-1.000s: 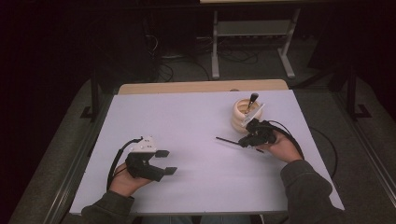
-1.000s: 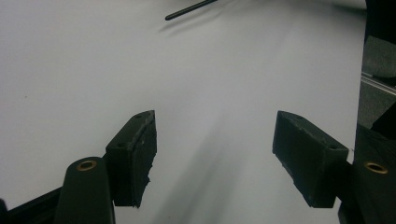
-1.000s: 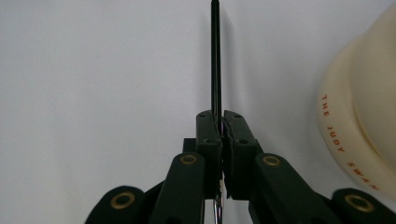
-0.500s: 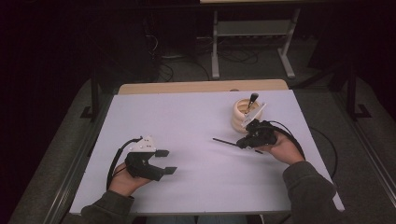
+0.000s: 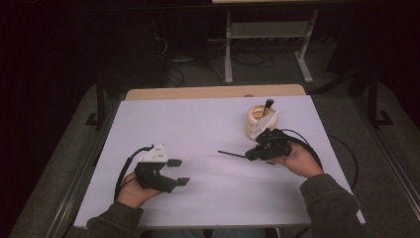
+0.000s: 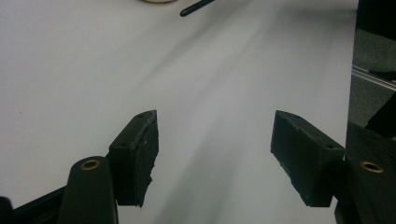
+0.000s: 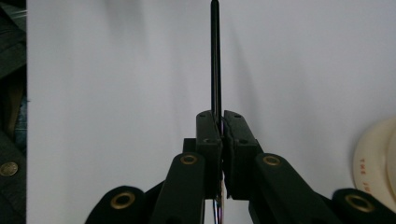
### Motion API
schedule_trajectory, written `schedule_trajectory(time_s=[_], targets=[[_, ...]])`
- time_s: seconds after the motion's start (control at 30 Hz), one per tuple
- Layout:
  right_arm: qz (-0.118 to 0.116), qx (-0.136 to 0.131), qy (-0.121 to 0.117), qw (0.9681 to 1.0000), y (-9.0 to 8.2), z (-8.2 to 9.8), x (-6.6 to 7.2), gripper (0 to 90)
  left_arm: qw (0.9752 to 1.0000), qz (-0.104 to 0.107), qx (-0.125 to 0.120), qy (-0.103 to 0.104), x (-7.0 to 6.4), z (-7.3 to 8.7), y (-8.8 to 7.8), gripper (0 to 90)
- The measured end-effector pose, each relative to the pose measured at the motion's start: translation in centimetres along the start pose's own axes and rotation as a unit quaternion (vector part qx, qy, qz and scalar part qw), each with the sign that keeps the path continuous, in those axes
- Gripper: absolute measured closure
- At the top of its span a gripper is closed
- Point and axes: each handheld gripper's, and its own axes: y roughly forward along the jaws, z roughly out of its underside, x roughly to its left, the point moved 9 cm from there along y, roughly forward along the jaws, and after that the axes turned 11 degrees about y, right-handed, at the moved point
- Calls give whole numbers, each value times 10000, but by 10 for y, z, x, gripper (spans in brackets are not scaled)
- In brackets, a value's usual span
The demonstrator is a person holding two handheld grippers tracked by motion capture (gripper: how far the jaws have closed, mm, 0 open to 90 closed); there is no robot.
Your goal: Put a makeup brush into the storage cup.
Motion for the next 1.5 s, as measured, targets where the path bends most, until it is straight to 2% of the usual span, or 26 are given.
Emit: schedule_trajectory(time_s=[0.23,0.43,0.6,0.8,0.9,0.97,1.2,1.27,1.5], targets=[[-71,81,-209,9997,0,-6,16,852,9998,32,32,172,-3,-9,2,336],[-156,134,-366,9991,1,-12,27,851,9992,101,194,335,-5,-18,3,346],[-236,183,-477,9984,5,-15,36,851,9985,163,221,472,-9,-27,4,369],[-400,234,-636,9969,11,-21,47,851,9975,224,236,627,-10,-37,7,404],[-441,275,-741,9959,16,-24,55,851,9962,282,297,763,-12,-40,8,425],[-504,285,-805,9951,19,-26,60,851,9961,322,306,759,-15,-42,11,440],[-658,365,-1007,9921,27,-31,76,851,9930,478,471,972,-20,-41,18,499],[-706,361,-1082,9910,28,-32,79,851,9925,537,523,967,-23,-40,22,512],[-835,413,-1139,9891,33,-32,87,851,9874,771,780,1142,-31,-34,32,576]])
